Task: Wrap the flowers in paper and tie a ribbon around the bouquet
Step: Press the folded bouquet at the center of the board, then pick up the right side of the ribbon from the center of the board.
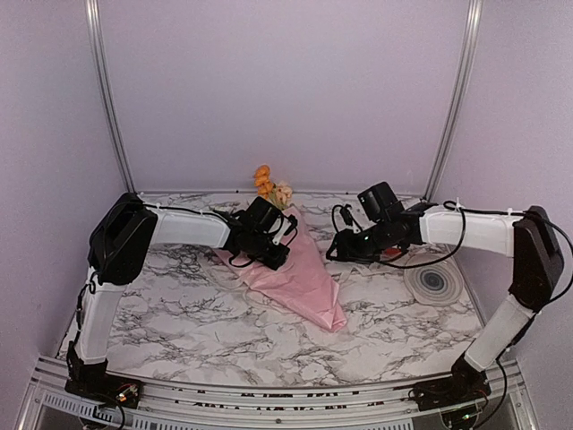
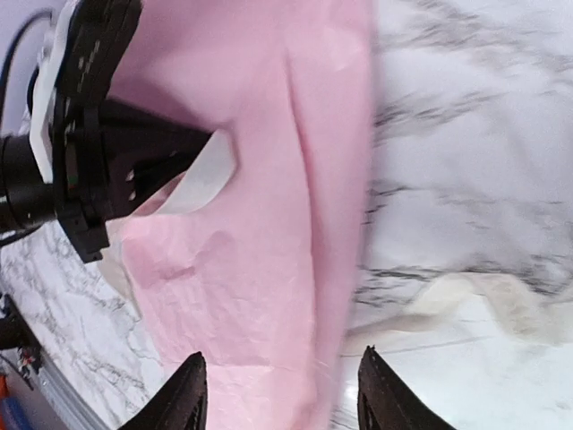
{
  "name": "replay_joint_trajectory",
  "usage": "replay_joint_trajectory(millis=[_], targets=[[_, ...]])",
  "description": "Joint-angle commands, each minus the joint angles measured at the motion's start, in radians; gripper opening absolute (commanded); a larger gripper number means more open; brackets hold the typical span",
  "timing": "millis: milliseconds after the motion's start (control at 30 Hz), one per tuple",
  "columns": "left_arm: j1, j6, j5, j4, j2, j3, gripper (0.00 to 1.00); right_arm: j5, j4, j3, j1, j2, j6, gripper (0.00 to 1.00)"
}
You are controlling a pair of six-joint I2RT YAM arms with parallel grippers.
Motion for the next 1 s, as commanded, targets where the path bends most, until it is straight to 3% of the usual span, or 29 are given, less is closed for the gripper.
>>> replay_joint_trajectory(millis=[0,133,267,433,700,967], targets=[[0.0,0.026,-0.001,-0.053,0.003,-0.02,0.0,0.265,-0.25,0.015,-0.131,-0.092,-0.139,0.56],[0.0,0.037,-0.008,-0.052,0.006,-0.017,0.0,0.288,-0.295,0.027,-0.197,-0.105,-0.191,0.6],[0.0,0.039,-0.006,-0.052,0.0,-0.016,0.0,0.305,-0.291,0.046,-0.232,-0.018,-0.213,0.61],[0.0,0.045,-0.008,-0.054,-0.017,-0.024,0.0,0.217,-0.215,0.077,-0.235,0.071,-0.222,0.62],[-0.002,0.054,-0.016,-0.061,-0.025,-0.026,0.0,0.285,-0.187,0.104,-0.235,0.163,-0.226,0.64],[-0.002,0.075,-0.03,-0.065,-0.037,-0.028,0.0,0.117,-0.143,0.053,-0.188,0.188,-0.299,0.16]])
